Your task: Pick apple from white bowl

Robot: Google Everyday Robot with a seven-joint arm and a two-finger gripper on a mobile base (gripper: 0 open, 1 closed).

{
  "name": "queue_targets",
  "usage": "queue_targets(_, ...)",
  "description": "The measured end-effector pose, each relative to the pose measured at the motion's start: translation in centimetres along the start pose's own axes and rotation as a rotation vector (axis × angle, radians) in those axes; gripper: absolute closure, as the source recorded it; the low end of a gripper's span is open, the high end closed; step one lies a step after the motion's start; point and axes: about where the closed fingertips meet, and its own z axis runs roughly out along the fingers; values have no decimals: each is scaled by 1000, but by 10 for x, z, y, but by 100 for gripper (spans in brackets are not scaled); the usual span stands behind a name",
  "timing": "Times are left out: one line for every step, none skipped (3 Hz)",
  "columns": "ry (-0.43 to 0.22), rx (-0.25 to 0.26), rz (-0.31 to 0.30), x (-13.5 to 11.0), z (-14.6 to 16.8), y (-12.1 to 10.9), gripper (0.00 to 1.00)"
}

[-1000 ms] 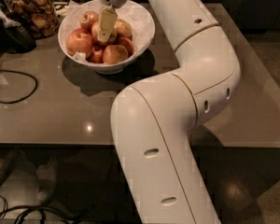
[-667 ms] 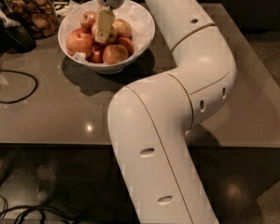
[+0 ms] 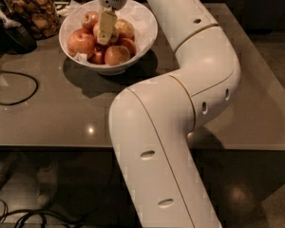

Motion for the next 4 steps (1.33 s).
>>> queue_targets(1,-4,1,0,1,1,32)
queue_targets(-1,-7,4,3,2,1,32)
queue_targets(0,-15,10,7,6,1,32)
queue_targets(3,-22,20,13,10,1,32)
